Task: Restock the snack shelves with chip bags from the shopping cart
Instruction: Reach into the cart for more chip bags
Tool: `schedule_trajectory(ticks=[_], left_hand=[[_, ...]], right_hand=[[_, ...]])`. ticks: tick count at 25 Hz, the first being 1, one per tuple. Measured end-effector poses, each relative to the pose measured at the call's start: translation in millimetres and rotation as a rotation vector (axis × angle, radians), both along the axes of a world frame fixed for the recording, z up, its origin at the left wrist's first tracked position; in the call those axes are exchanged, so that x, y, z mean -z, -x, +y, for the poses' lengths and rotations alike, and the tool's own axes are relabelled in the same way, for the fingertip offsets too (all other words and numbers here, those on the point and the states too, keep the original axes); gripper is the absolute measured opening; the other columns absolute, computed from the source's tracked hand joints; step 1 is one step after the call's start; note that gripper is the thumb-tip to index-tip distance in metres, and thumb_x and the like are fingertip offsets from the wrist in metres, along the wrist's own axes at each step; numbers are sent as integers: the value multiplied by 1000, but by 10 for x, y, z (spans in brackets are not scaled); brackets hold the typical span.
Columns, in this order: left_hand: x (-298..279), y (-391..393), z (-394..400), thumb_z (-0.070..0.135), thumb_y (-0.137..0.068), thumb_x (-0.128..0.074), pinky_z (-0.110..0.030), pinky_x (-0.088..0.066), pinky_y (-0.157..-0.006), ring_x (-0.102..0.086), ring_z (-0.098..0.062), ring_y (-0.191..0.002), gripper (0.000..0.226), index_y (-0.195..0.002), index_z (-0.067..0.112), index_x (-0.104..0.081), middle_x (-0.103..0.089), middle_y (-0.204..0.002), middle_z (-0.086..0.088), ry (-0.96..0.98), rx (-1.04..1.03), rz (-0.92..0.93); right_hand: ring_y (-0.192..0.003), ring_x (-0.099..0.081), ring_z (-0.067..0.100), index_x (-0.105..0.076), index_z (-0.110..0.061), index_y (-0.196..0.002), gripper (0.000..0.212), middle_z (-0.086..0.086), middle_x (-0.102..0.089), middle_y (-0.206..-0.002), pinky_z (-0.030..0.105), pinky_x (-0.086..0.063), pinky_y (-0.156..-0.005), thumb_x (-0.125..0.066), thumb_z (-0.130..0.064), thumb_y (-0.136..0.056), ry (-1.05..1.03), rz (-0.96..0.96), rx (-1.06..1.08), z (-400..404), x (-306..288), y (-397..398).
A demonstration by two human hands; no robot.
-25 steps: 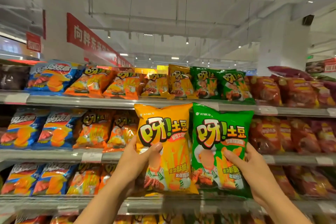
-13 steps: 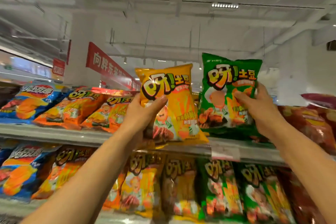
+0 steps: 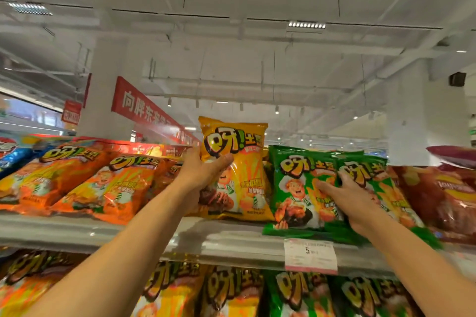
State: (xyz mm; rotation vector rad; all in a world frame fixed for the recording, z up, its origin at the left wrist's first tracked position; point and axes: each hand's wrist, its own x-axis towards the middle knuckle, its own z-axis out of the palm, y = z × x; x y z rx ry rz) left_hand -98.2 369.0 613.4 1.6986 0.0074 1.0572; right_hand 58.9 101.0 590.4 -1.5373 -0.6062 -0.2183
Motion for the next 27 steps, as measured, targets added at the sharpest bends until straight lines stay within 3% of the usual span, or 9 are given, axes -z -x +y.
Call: schedule_trajectory(ticks=[2, 6, 9, 11, 13, 16, 20, 23, 27], left_hand=[[34, -136, 35, 41, -82, -81, -34, -54, -82, -66, -22, -111, 45, -120, 29, -61, -68, -126, -2, 26, 17, 76], [130, -298, 103, 51, -78, -82, -44, -49, -100, -58, -27, -122, 65, -133, 27, -56, -61, -134, -2, 19, 24, 223], [181, -334, 93, 50, -80, -80, -43, -49, -98, -61, -22, -110, 43, -113, 30, -61, -65, -117, 1, 33, 75, 323], [176, -318, 62, 49, -81, -79, -36, -48, -87, -61, -13, -94, 31, -100, 34, -59, -65, -103, 6, 31, 118, 345], [189, -331, 34, 52, -80, -78, -38, -48, -91, -61, -16, -99, 43, -111, 28, -61, -66, -112, 1, 15, 151, 382], [207, -334, -10, 57, -77, -79, -50, -45, -109, -56, -31, -126, 79, -140, 19, -49, -58, -140, -9, 30, 172, 386], [213, -280, 4, 60, -70, -79, -52, -47, -107, -62, -32, -120, 86, -139, 19, -48, -62, -136, -11, 23, 192, 408], [251, -285, -17, 58, -84, -71, -43, -41, -109, -53, -26, -127, 72, -142, 25, -43, -52, -148, -7, -156, 28, 316], [283, -124, -168, 74, -88, -49, -50, -26, -119, -16, -30, -151, 97, -161, 25, -8, -16, -165, -6, -685, -525, 212]], right_hand=[[-99, -72, 29, -50, -30, -117, 33, 8, -71, -111, 51, -60, -86, -71, -21, -92, -15, 11, -6, -51, -41, -28], [-88, -74, 19, -46, -34, -132, 43, -1, -72, -106, 29, -59, -55, -67, -25, -95, 1, -42, 36, -91, -64, -2], [-105, -69, 23, -33, -33, -150, 61, 0, -66, -120, 46, -60, -86, -64, -30, -97, 53, -38, 70, -85, -42, -17], [-100, -70, 23, -28, -31, -154, 65, 2, -67, -117, 43, -59, -81, -61, -33, -98, 125, -27, 91, -88, -42, 2], [-94, -71, 24, -30, -30, -152, 61, 3, -69, -110, 41, -58, -75, -60, -35, -99, 191, -6, 119, -84, -67, 23], [-94, -68, 21, -46, -20, -134, 41, 1, -69, -104, 43, -57, -83, -60, -36, -99, 274, -33, 189, -53, -109, 27], [-106, -62, 25, -45, -20, -135, 46, 3, -63, -113, 44, -53, -91, -60, -42, -97, 403, -59, 260, -86, -175, 41], [-101, -62, 21, -45, -18, -138, 53, 2, -64, -110, 39, -52, -83, -59, -47, -96, 524, -96, 347, -68, -195, 134], [-115, -60, 29, -40, -19, -147, 69, 9, -60, -128, 42, -55, -84, -55, -59, -93, 819, -528, 935, 32, -32, 290]])
